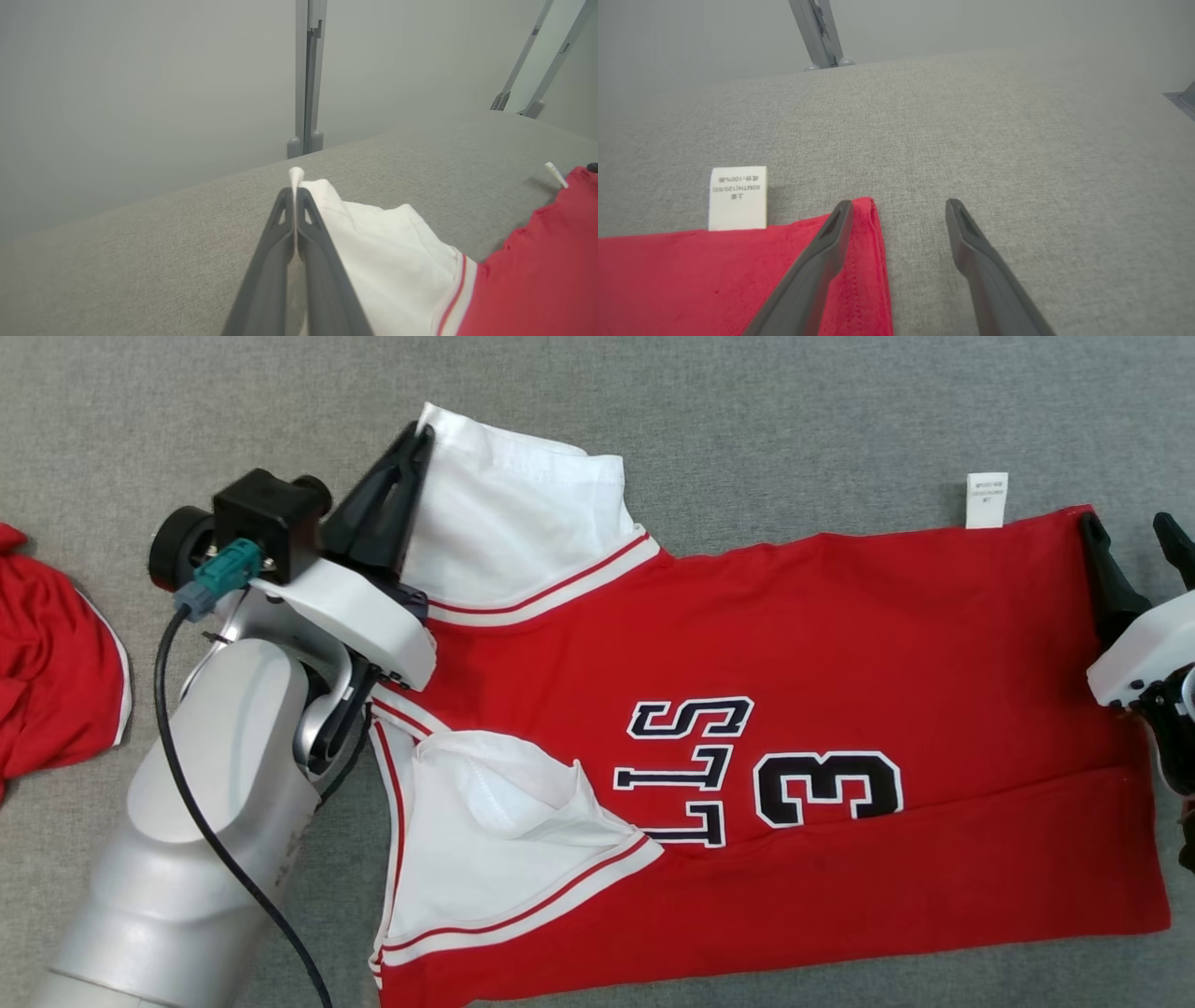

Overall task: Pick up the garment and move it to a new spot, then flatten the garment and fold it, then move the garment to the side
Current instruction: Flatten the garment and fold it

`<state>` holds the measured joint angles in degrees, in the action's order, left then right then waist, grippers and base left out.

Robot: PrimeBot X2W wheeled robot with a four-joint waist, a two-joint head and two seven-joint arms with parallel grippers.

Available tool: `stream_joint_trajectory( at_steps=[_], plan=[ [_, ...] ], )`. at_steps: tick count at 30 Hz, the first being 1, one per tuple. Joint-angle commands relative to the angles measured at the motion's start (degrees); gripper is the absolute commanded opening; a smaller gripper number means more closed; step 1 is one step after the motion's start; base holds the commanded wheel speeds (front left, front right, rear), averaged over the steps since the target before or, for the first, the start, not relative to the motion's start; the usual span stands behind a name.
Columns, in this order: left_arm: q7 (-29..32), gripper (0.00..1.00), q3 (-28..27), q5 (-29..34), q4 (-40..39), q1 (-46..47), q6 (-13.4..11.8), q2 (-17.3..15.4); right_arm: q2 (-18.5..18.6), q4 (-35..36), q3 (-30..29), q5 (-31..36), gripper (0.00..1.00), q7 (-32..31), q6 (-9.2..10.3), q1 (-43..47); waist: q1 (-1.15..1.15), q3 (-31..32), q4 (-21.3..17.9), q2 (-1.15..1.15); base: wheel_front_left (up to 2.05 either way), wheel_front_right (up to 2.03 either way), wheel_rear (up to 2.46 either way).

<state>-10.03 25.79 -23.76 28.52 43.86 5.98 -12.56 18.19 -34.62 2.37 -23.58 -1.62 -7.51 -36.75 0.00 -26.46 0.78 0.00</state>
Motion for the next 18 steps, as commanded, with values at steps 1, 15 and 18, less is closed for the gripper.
stream_joint_trajectory(
  at_steps=[1,15,18],
  plan=[
    [0.29,0.00,0.15,0.00,-0.71,-0.46,-0.41,-0.05,1.12,-0.99,0.71,-0.34,1.00,-0.17,0.04,-0.97,0.00,-0.42,0.41,0.00,0.00,0.00,0.00],
    [2.04,0.00,0.73,-0.75,-5.01,-2.24,-1.53,-0.79,4.61,-8.21,11.02,-4.35,0.61,0.69,0.04,-6.19,0.00,-0.97,1.48,0.00,0.00,0.00,0.00],
    [2.19,0.00,0.78,-0.92,-5.30,-2.42,-1.75,-1.10,4.99,-8.88,13.28,-5.43,0.00,1.63,0.04,-6.70,0.00,-0.71,1.47,0.00,0.00,0.00,0.00]
  ],
)
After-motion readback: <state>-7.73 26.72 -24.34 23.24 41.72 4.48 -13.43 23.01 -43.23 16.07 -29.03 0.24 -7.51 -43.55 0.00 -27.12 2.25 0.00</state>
